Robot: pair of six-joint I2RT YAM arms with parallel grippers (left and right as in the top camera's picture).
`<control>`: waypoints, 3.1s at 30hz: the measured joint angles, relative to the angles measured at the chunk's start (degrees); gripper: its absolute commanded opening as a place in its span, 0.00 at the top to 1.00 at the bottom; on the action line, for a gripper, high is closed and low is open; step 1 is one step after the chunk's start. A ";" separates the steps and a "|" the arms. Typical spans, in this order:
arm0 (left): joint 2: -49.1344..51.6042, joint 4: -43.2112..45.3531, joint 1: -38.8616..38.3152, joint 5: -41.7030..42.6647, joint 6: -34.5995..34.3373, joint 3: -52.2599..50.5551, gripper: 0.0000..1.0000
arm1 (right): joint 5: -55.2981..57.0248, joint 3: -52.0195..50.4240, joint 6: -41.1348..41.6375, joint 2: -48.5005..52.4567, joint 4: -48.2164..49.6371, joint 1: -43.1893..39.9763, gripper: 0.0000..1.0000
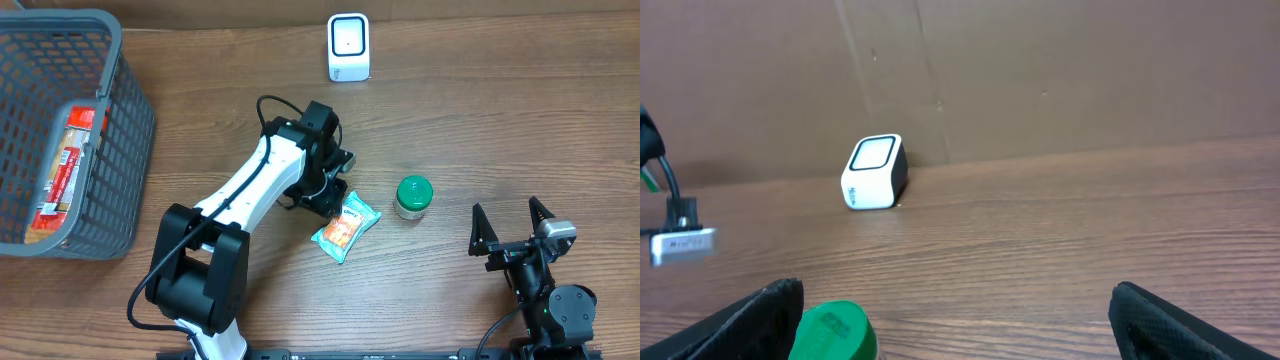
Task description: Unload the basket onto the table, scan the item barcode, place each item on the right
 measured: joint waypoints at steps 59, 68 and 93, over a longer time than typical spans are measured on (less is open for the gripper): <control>-0.55 -1.81 5.53 -3.74 -4.92 7.37 0.76 | 0.00 0.00 -0.02 0.00 0.02 0.00 0.00; -0.55 -1.07 4.44 -6.95 -8.26 7.34 0.62 | 0.00 0.00 0.00 0.00 0.00 0.00 0.00; -0.55 6.34 -6.25 -7.78 -18.08 -6.08 0.96 | 0.00 0.00 -0.02 0.00 -0.02 0.00 0.00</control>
